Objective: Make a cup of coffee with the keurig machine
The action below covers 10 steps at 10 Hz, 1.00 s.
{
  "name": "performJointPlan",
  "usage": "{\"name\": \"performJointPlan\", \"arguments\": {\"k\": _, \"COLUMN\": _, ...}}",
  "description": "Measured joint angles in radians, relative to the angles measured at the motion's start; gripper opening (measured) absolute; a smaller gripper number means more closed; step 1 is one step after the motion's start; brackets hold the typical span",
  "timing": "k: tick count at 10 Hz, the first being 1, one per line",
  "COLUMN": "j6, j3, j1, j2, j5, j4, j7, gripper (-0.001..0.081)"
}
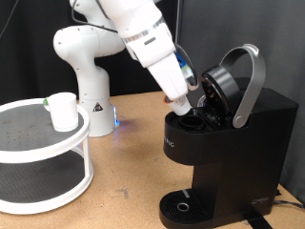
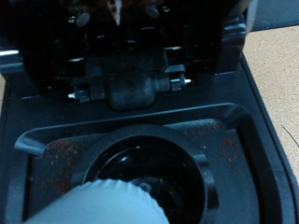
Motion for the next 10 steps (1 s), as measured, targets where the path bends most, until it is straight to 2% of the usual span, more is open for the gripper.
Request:
{"name": "performJointPlan", "arguments": {"k": 4, "j6": 0.063, "j3": 0.03, "j1": 0.009, "j2": 0.016, "j5": 0.051, "j4": -0.018, "j7": -0.035, "gripper": 0.0428}}
{"name": "performJointPlan", "arguments": {"k": 10, "j6": 0.084, "j3": 0.057, "j1": 0.011, "j2": 0.021, "j5": 0.033, "j4": -0.021, "j7": -0.004, "gripper": 0.0428}}
